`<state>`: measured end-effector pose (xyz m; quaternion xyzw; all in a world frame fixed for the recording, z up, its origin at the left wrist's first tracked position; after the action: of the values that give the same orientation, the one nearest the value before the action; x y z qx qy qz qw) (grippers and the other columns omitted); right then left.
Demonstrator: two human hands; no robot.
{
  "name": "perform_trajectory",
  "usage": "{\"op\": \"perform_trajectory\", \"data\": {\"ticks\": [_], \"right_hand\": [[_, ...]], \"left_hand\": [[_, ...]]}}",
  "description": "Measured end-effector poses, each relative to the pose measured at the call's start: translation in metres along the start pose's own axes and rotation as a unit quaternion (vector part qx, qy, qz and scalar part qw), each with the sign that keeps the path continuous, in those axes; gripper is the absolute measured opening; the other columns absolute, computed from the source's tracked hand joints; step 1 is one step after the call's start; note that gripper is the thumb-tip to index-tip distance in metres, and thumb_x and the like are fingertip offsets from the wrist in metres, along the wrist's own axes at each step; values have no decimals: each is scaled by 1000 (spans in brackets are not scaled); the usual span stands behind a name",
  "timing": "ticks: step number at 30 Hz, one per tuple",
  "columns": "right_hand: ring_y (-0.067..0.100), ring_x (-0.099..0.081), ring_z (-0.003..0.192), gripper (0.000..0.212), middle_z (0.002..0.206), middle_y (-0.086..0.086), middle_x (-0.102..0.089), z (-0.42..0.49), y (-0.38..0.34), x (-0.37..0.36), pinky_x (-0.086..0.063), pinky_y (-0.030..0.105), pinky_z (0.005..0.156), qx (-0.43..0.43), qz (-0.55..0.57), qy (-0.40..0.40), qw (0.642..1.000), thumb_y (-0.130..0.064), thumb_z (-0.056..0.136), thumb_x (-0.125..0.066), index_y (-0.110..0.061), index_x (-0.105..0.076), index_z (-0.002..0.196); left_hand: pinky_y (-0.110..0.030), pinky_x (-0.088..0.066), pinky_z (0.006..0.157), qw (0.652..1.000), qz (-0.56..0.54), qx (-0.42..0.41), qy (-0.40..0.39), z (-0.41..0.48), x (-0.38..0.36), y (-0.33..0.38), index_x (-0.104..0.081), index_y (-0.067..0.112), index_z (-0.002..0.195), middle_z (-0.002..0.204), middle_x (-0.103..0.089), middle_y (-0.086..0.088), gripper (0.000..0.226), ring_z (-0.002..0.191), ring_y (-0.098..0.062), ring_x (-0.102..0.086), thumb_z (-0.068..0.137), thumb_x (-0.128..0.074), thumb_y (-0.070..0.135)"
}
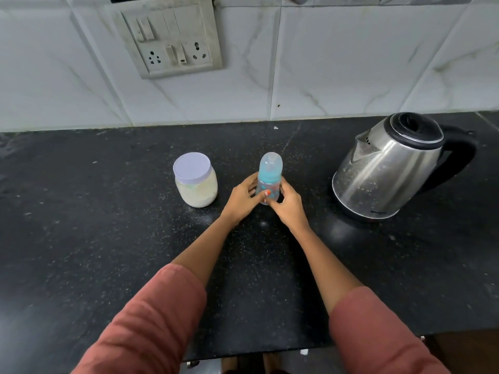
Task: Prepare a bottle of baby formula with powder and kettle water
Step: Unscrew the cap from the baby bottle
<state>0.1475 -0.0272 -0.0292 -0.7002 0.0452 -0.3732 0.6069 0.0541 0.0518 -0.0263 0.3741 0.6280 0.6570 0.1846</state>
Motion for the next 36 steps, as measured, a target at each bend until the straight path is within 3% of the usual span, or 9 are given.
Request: {"op": "perform_trajectory", "data": {"ticks": [6, 12, 16, 21, 25, 31, 36], "right_hand": [[20, -51, 123, 56, 130, 8, -57, -1, -1, 5, -43, 44, 103, 1, 3, 12, 1000, -16, 79, -69, -11, -48, 131], [18, -53, 121, 57, 128, 8, -58, -37, -7, 15, -45, 40, 102, 12, 10, 4, 1000, -13, 77, -72, -11, -49, 129], [12, -54, 117, 59, 126, 6, -60, -72, -13, 21, -45, 28, 100, 8, 29, -9, 999, -10, 75, -73, -10, -50, 129], [2, -53, 110, 57, 116, -6, -59, -108, -12, 22, -42, 6, 89, 5, 29, -17, 999, -11, 73, -75, -10, -53, 126], [3, -54, 108, 55, 111, -11, -58, -128, -9, 22, -42, 4, 87, 0, 27, -16, 1000, -7, 72, -75, -10, -55, 123], [5, -55, 107, 55, 109, -11, -58, -142, -3, 17, -40, 2, 87, 4, -1, -15, 1000, -5, 68, -77, -10, -57, 120], [7, -55, 108, 54, 112, -5, -60, -143, -3, 17, -44, 12, 91, -1, -10, -20, 1000, -5, 70, -76, -9, -56, 120]], "left_hand": [[-34, -41, 102, 1000, -12, 0, 25, -4, 3, 3, -45, 10, 131, 129, -55, -9, 62, 116, -14, -53, 76, -73, 14], [-29, -44, 99, 1000, 2, -8, 24, -38, -3, 11, -46, 10, 129, 125, -58, -7, 60, 113, -12, -55, 75, -73, 12], [-14, -45, 91, 1000, 14, -6, 8, -68, -10, 14, -48, 11, 127, 121, -59, -2, 59, 109, -7, -55, 75, -73, 12], [-13, -46, 89, 1000, 3, 7, 7, -104, -18, 13, -49, 11, 124, 115, -59, 2, 57, 105, -5, -57, 73, -75, 11], [-8, -44, 86, 1000, 5, 3, 12, -126, -24, 12, -49, 10, 124, 111, -56, 8, 57, 104, -2, -55, 73, -75, 8], [-8, -42, 86, 999, 0, -12, 38, -147, -31, 2, -46, 29, 114, 109, -54, 21, 55, 102, 12, -54, 73, -74, 5], [-9, -40, 90, 999, 21, -20, 39, -146, -33, 0, -46, 26, 118, 112, -53, 18, 56, 106, 3, -53, 73, -75, 10]]}}
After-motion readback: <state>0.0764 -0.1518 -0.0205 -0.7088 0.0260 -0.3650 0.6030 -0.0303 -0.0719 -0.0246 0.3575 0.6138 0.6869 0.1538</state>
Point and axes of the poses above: each hand's wrist, its own z-axis towards the middle knuckle, its own x-axis out of the back of the hand, y = z × x, the point moved 7 cm from there along z, towards the middle knuckle
